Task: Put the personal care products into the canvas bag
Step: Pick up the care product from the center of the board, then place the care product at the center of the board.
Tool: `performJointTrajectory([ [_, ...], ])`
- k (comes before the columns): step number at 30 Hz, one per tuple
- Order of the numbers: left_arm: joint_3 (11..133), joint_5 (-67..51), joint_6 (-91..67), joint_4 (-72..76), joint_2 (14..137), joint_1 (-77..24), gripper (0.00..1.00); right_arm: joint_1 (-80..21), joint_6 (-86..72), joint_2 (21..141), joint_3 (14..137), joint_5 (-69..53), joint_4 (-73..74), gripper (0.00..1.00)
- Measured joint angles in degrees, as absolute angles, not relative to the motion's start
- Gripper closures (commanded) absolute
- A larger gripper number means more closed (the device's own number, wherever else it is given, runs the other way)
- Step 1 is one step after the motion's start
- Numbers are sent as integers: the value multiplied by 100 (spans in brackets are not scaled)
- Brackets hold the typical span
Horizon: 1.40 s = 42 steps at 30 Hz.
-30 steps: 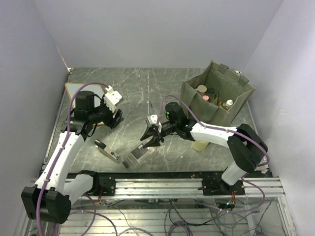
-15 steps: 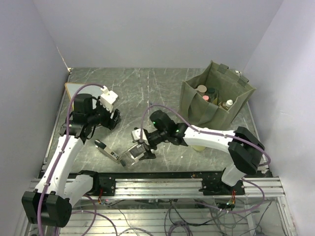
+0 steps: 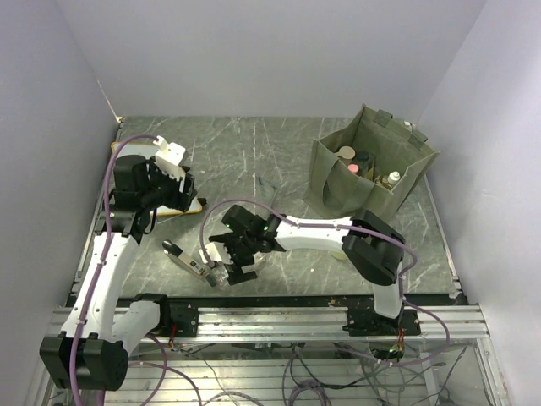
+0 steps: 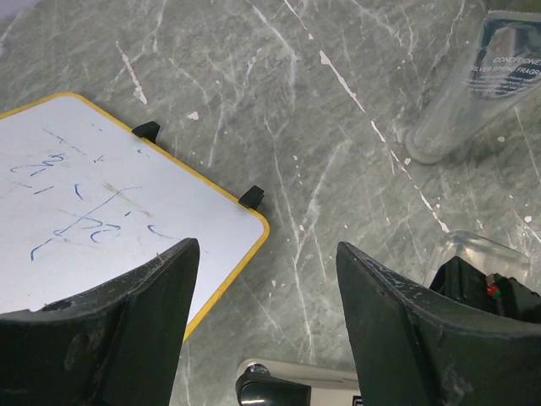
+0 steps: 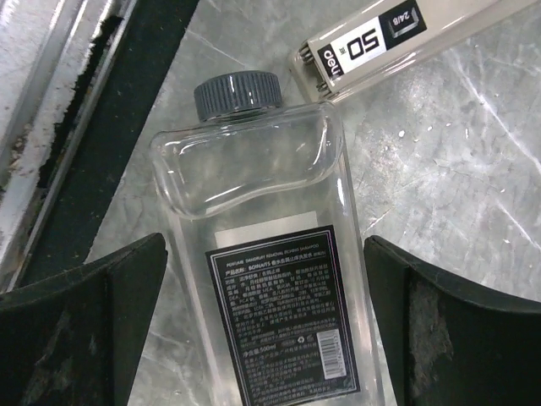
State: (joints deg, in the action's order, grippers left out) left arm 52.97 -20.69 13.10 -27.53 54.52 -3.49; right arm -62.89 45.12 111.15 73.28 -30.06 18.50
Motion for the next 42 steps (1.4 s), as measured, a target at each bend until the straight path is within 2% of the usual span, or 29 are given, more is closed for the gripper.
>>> performJointTrajectory([
  [3, 5297, -2071, 1308, -2753, 5391, -346, 23, -6359, 4569, 11253, 7426, -2816, 1933, 12],
  [8, 5297, -2163, 1387, -2766, 5356, -344, 24, -6337, 4582, 11332, 7463, -2696, 1986, 47],
  [13, 5297, -2578, 1509, -2825, 5356, -340, 24, -6139, 4462, 11183, 7395, -2950, 2123, 87],
  [16, 5299, -2869, 1518, -2877, 5360, -340, 23, -5824, 4224, 10814, 7183, -3332, 2112, 98],
  [22, 5642, -3579, 1083, -2954, 5640, -351, 18, -4860, 3586, 9369, 6869, -3820, 1763, 100],
  [26, 6285, -3927, 438, -2915, 5983, -521, 11, -4560, 3183, 8862, 7017, -3745, 1492, 100],
  [30, 6814, -4165, -408, -2744, 6211, -888, 9, -4558, 2858, 8777, 7192, -3500, 1487, 100],
  [42, 7465, -4244, -2191, -2700, 6960, -1286, 14, -4591, 2364, 8777, 8038, -2359, 1970, 100],
])
